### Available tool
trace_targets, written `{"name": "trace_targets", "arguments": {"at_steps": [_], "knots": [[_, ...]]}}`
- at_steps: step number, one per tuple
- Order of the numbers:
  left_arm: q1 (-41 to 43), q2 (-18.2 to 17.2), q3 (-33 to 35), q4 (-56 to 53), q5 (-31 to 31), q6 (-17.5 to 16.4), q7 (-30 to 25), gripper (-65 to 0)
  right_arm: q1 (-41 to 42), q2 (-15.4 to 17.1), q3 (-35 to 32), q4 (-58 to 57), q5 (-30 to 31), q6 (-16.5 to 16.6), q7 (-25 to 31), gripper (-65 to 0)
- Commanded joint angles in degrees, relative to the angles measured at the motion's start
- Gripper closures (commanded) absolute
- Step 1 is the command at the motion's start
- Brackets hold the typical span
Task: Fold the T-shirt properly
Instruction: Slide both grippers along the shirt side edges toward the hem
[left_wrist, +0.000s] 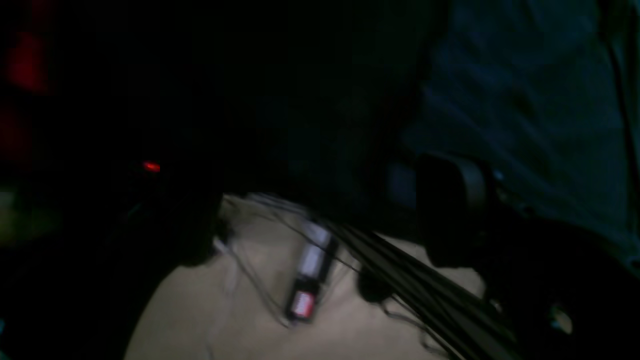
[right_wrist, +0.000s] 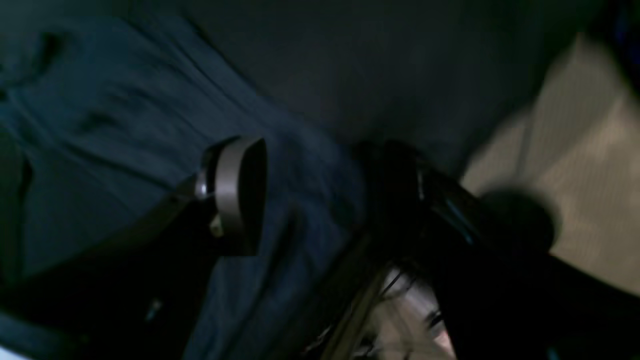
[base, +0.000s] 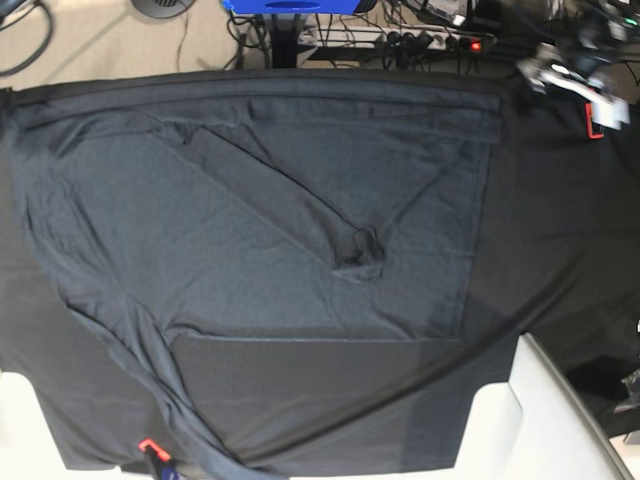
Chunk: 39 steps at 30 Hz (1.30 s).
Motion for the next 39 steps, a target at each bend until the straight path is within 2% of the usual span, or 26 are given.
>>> {"name": "trace_targets", "arguments": {"at_steps": [1,5,10,13,17,20,26,35,37,39], "knots": [[0.23,-2.65,-0.31,1.05,-1.08,-0.54,-0.53,-58.1,0.52,2.93,-3.22,1.32,0.95,0.73,0.26,-34.7],[-0.03,-8.19,-0.14,1.05,-1.08,-0.54,-0.62,-58.1,3.78,10.23,-17.37,-1.23,0.95,0.73,2.11,-34.7],[-1.08,-10.13,-0.05,1.05,-1.08,-0.54,-0.44,-58.1,14.41,18.49,-35.31,-15.39,0.95,0.73,10.64,-34.7],[-0.91,-9.78,-0.05,1.05,-1.16,-0.54,-0.44,-58.1,21.98,20.96,-46.91,-27.61,0.95,0.73,17.41,-34.8],[-0.38,-9.69,2.41,0.97,-1.16,-0.54,-0.62,-58.1,28.66,21.40,-57.37,-39.56,0.95,1.00,25.41,-34.8],[0.32,-9.69,2.94,0.97,-1.16,-0.54,-0.70,-58.1,29.98,21.22,-59.92,-40.88,0.95,1.00,26.37,-34.8],[0.23,-9.60,3.03,0.97,-1.25,-0.54,-0.70,-58.1,30.06,20.87,-59.92,-41.15,0.95,1.00,26.46,-34.8],[0.23,-9.60,3.03,0.61,-1.34,-0.54,-0.70,-58.1,30.06,18.05,-60.10,-45.19,0.95,1.00,26.55,-33.0],[0.23,-9.60,3.03,0.61,-1.34,-0.54,-0.70,-58.1,30.06,17.79,-60.10,-45.01,0.95,1.00,27.43,-24.9],[0.23,-9.60,3.03,0.61,-1.43,-0.54,-0.70,-58.1,30.06,17.79,-59.84,-45.01,0.95,1.00,28.57,-8.7]]}}
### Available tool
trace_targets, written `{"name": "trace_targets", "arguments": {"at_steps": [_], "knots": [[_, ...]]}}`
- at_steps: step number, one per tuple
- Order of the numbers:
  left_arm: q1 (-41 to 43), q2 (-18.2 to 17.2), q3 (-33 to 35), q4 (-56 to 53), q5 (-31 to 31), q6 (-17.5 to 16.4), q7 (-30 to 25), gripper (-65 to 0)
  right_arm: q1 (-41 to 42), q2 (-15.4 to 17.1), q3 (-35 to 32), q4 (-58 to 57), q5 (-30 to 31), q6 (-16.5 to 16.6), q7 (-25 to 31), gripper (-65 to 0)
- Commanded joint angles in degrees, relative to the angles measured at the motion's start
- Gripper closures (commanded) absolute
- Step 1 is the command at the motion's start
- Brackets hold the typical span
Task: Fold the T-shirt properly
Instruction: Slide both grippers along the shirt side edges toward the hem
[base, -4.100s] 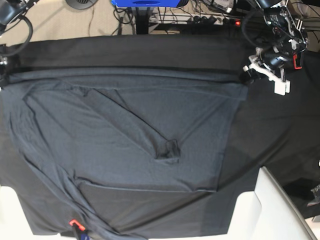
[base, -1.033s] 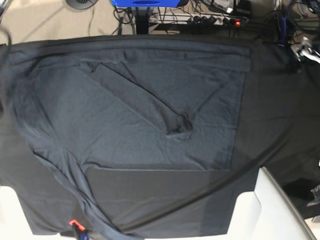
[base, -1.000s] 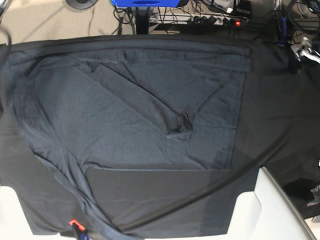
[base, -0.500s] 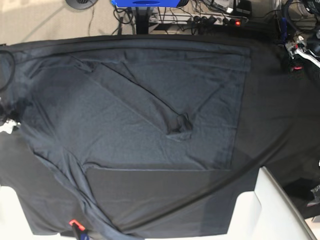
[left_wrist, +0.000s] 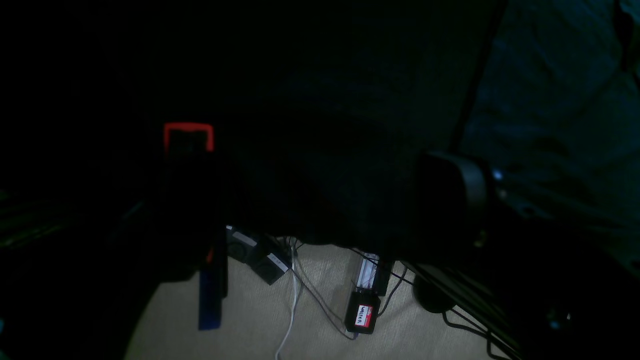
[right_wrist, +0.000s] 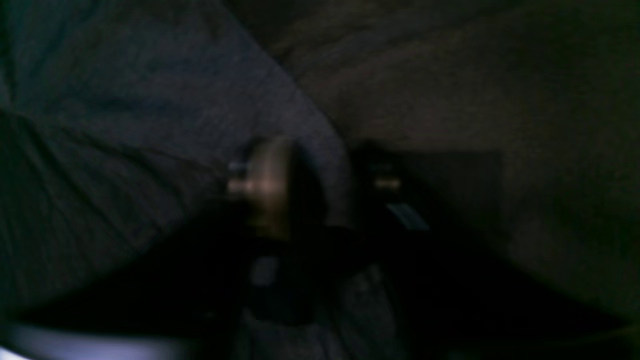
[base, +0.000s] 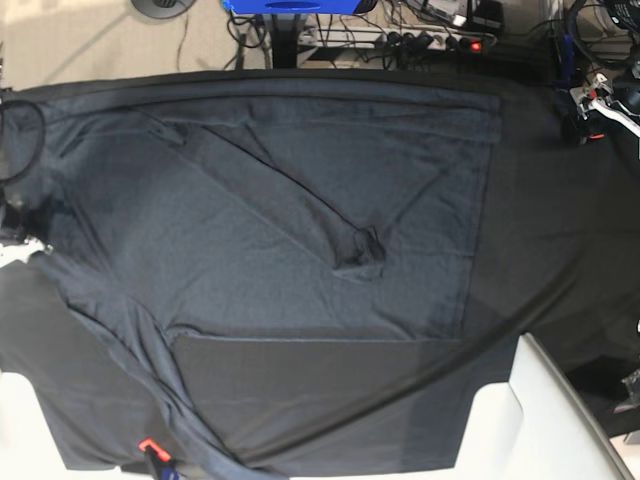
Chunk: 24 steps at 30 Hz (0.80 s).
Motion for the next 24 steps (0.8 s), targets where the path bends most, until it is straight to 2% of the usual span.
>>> {"name": "trace_targets", "arguments": {"at_steps": [1,4,7,10,14,18,24], "knots": [[0.15,-1.21,-0.49,0.68,-1.17,-0.49,-0.73,-58.1,0.84,0.83,0.29,0.30,0.31,0.36,0.18,-0.8],[0.15,-0.77,-0.49,0.68,-1.17,-0.49,-0.73,-58.1,0.66,0.92,0.56,1.00,0.75,0.36,0.18,-1.4],[0.15,-0.06,-0.49,1.03,-0.90,-0.49,-0.73,-57.9,-2.59,0.92,5.13,6.63,0.58,0.36,-1.23,0.0],[0.06,0.02,-0.49,0.68,-0.90,-0.49,-0.73,-57.9,-8.48,0.57,11.55,17.70,0.49,0.19,-6.24,0.0],[-0.03,0.20,-0.14,1.03,-0.90,-0.49,-0.73,-57.9,-12.79,0.04,17.26,26.23,0.66,0.19,-13.80,0.0],[-0.64,0.11,2.24,0.68,-0.90,-0.49,-0.81,-57.9,-16.48,-2.25,22.27,31.50,0.49,0.19,-18.81,0.0],[-0.82,0.38,4.52,0.94,-0.90,-0.49,-0.81,-57.9,-21.75,-5.68,25.35,37.57,0.49,0.19,-23.20,0.0]]}}
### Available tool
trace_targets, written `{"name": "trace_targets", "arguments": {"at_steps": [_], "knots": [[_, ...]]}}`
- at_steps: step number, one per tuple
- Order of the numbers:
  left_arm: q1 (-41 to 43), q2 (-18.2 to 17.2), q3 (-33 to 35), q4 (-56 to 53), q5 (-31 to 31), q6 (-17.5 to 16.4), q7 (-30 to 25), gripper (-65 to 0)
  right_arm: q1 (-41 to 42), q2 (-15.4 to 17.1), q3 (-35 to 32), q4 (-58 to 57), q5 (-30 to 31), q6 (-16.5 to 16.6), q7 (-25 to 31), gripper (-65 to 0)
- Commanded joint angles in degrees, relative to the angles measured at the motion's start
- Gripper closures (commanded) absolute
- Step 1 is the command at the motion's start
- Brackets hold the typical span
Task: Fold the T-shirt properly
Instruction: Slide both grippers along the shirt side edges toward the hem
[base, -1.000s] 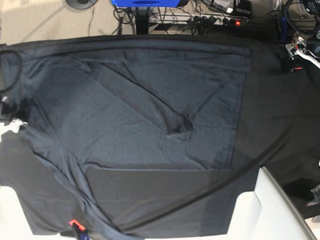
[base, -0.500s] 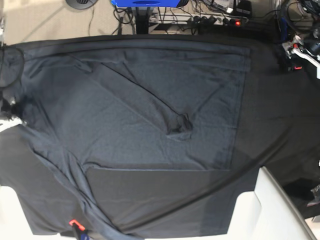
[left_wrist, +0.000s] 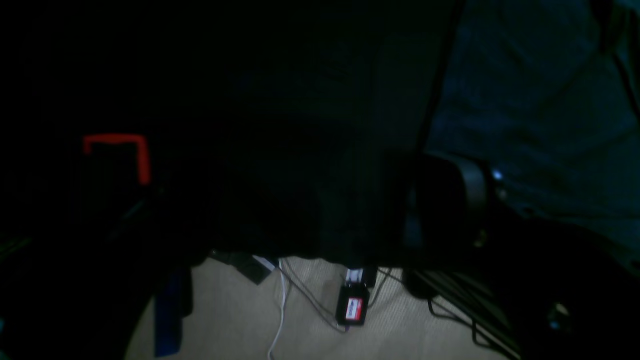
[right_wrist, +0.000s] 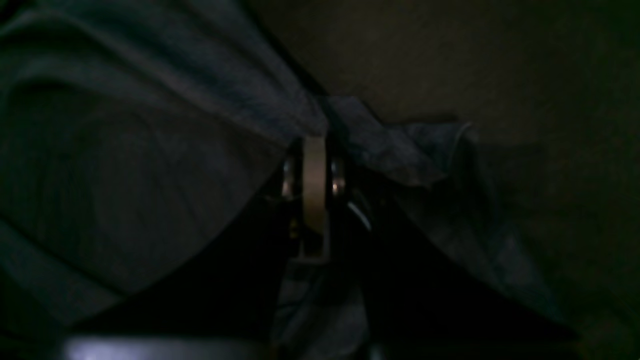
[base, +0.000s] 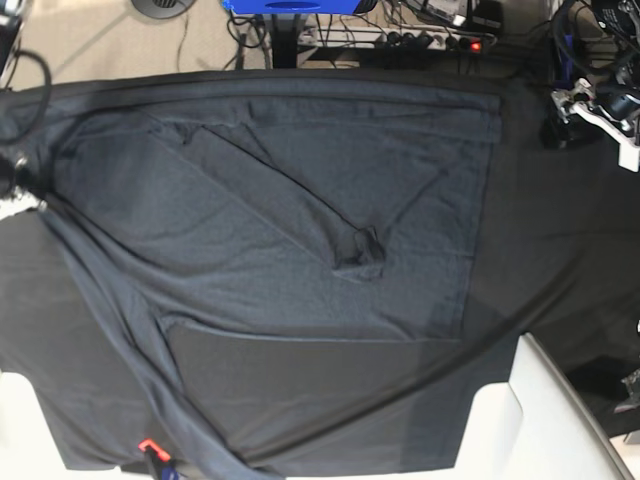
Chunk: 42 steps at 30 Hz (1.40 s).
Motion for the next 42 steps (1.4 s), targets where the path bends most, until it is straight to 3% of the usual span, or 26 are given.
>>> {"name": "trace_targets", "arguments": {"at_steps": [1,7,9,13,16,18,22,27,37,42], "knots": [[0.10,-1.11,-0.35,0.92,-0.97,-0.49,-0.81,-57.9,-0.19,0.97,0.48,1.99,0.60,0.41,0.47,0.0],[0.10,-1.11,-0.35,0.75,-0.97,-0.49,-0.81,-57.9,-2.38,-0.18,0.48,4.19,0.60,0.32,-0.32,-1.4],[0.10,-1.11,-0.44,0.66,-0.97,-0.49,-0.81,-57.9,-2.21,-0.18,0.48,4.46,0.60,0.32,-2.52,-7.8],[0.19,-1.11,-0.44,0.66,-0.97,-0.49,-0.81,-57.9,-3.09,-0.35,0.56,10.87,0.77,0.23,-4.02,-29.6],[0.27,-1.11,-0.62,0.66,-0.97,-0.49,-0.81,-57.9,-3.17,-1.05,0.21,16.15,0.51,-2.94,-4.02,-36.2],[0.36,-1.11,-0.62,0.66,-0.97,-0.49,-0.81,-57.9,-1.86,-0.97,-0.14,17.20,0.42,-5.66,-4.02,-36.3],[0.27,-1.02,-0.62,0.66,-0.97,-0.49,-0.81,-57.9,6.06,1.23,-7.96,12.81,-2.04,-6.01,-4.10,-36.5],[0.54,-1.02,-0.62,0.57,-0.97,-0.49,-0.81,-57.9,17.31,1.32,-16.76,-1.08,-9.07,-5.92,-3.67,-36.5],[0.80,-1.02,-0.70,0.57,-0.97,-0.49,-0.81,-57.9,28.30,1.06,-22.12,-25.70,-14.00,-5.84,8.11,-36.6],[0.71,-1.02,-0.70,0.57,-0.97,-0.49,-0.81,-57.9,28.65,0.44,-22.56,-28.16,-14.00,-5.84,10.66,-36.6]]}}
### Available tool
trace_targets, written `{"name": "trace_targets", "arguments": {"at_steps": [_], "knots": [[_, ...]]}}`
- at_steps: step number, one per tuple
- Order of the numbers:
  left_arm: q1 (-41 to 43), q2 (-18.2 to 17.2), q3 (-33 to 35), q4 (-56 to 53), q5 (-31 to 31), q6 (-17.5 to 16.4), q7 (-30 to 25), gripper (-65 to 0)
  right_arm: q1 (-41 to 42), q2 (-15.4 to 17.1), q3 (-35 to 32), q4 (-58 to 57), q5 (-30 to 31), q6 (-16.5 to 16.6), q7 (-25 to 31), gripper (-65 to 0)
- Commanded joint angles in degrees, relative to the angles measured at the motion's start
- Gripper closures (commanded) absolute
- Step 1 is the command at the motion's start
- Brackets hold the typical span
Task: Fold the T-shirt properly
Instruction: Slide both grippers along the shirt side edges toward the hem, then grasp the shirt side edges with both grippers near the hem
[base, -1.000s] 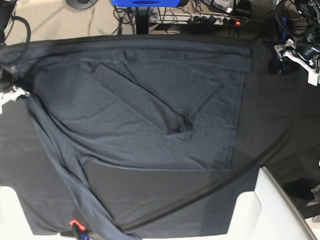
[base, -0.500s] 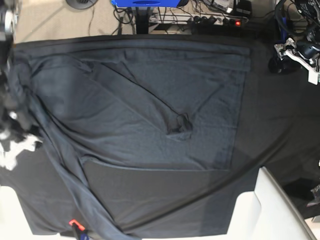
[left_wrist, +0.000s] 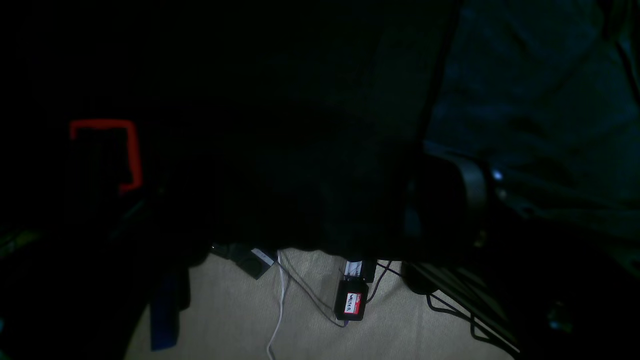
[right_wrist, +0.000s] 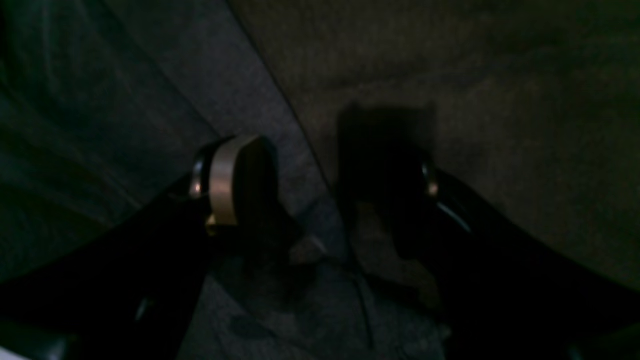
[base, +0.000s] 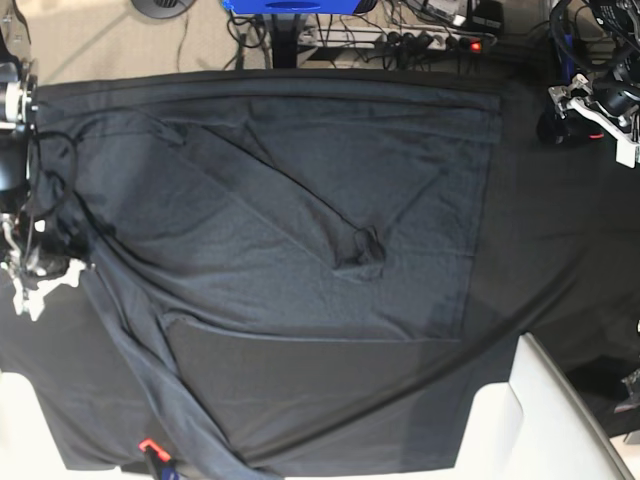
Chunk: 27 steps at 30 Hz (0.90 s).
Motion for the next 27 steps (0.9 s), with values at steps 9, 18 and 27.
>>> {"name": "trace_targets", "arguments": {"at_steps": [9,18,27], "knots": [[-0.16,-1.13,-0.44,0.75,-0.95,-0.49,-0.77,-57.9,3.04,-1.76,-2.02,0.89,0.26,0.04,0.94,-36.6],[-0.16,-1.13,-0.35,0.75,-0.95,-0.49,-0.77,-57.9,3.13,-1.58,-1.76,0.98,0.43,0.04,2.43,-9.0],[-5.44,-1.31,1.14,0.75,5.74,-0.49,-0.68,-57.9,0.49,-1.41,0.70,8.54,0.34,-0.13,3.14,-0.2]]}}
